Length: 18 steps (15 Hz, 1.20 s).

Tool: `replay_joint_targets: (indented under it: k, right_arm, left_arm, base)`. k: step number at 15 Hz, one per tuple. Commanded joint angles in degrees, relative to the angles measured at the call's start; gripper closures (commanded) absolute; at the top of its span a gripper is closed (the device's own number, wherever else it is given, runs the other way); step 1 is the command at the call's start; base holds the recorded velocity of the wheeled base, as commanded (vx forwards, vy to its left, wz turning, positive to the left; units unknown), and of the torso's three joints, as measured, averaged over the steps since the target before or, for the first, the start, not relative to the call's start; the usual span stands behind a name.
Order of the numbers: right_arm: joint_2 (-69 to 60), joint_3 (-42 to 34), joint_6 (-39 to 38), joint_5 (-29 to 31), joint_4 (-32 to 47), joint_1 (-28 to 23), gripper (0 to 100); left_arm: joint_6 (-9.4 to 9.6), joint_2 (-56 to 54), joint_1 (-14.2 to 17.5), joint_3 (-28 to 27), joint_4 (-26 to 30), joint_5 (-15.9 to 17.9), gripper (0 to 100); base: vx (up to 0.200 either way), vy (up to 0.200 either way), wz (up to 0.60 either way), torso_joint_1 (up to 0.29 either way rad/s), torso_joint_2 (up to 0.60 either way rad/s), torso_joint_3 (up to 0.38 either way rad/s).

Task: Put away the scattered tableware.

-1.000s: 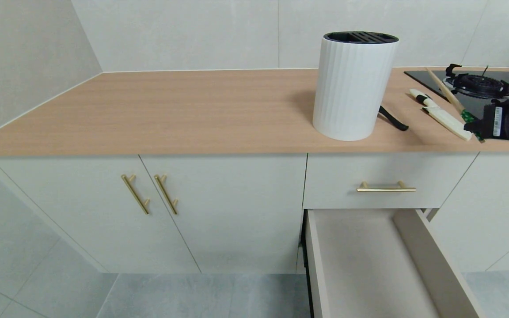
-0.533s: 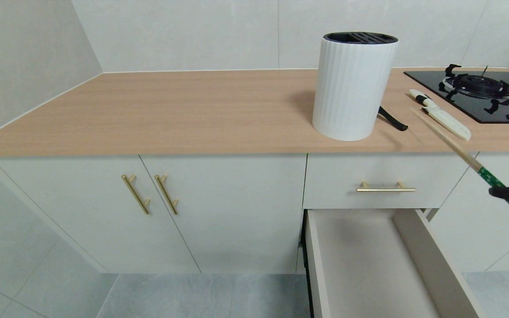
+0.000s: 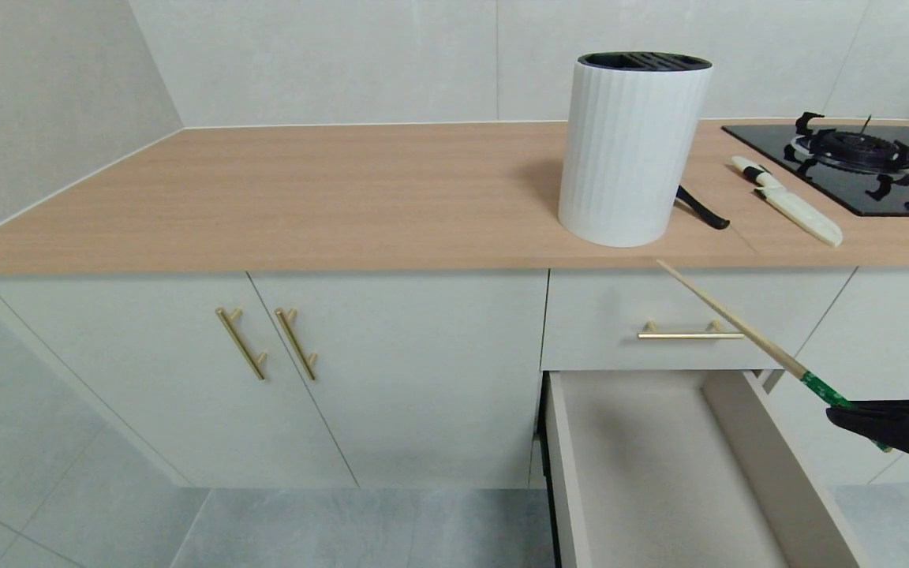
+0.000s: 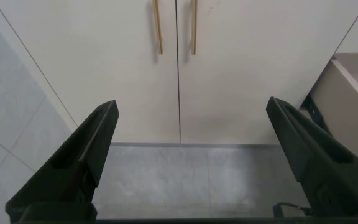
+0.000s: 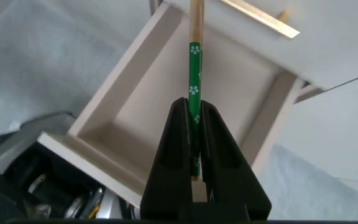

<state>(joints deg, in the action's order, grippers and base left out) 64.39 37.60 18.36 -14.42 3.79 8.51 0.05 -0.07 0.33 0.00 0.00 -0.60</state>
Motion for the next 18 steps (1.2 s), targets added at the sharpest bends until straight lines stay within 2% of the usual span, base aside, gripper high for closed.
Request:
replay_joint_targets:
  k: [1,11,16,18]
  right_arm:
    - [2.41,-1.03,0.01,0.1,-0.01,0.9,100]
    - [8.73,-3.14,0.01,0.18,-4.05,1.25,100]
    - [12.34,-3.67,-0.08,0.1,-5.64,1.25,100]
    - [17.52,-3.76,-0.78,0.1,-7.39,2.21,100]
  left_arm:
    - [-0.05,0.07,0.02,0.0,0.0,-0.02,0]
    - [0.04,0.07,0.02,0.0,0.0,-0.02,0]
    - [0.04,0.07,0.02,0.0,0.0,-0.02,0]
    - [-0.05,0.07,0.02,0.0,0.0,-0.02,0]
  base:
    - [0.0,0.0,0.0,-0.134,0.37,0.217]
    - [0.0,0.0,0.0,-0.139,0.43,0.288]
    - [0.0,0.0,0.0,-0.017,0.07,0.04]
    - [0.0,0.0,0.0,0.0,0.0,0.0]
